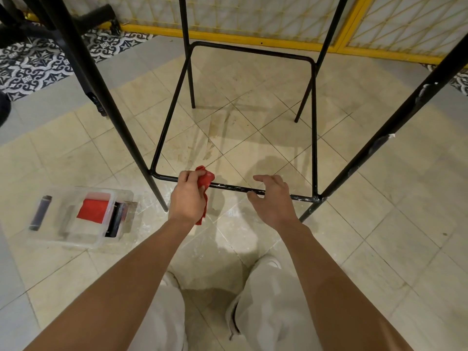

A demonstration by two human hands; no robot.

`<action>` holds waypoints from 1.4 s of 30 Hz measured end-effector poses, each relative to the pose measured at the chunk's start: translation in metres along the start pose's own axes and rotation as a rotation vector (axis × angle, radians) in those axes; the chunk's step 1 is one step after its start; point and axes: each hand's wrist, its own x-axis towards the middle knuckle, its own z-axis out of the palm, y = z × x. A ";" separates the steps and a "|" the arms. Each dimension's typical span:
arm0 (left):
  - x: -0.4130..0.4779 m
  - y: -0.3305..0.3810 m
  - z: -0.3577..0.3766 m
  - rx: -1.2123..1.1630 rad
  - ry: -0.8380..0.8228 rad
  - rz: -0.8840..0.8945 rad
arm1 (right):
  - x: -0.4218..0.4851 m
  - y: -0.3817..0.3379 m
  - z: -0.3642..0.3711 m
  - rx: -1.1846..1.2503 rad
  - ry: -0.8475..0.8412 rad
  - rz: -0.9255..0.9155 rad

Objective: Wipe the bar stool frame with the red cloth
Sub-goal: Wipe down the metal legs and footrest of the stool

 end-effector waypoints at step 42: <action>-0.006 0.046 0.017 -0.199 -0.129 0.008 | 0.001 0.005 -0.003 0.023 0.030 -0.031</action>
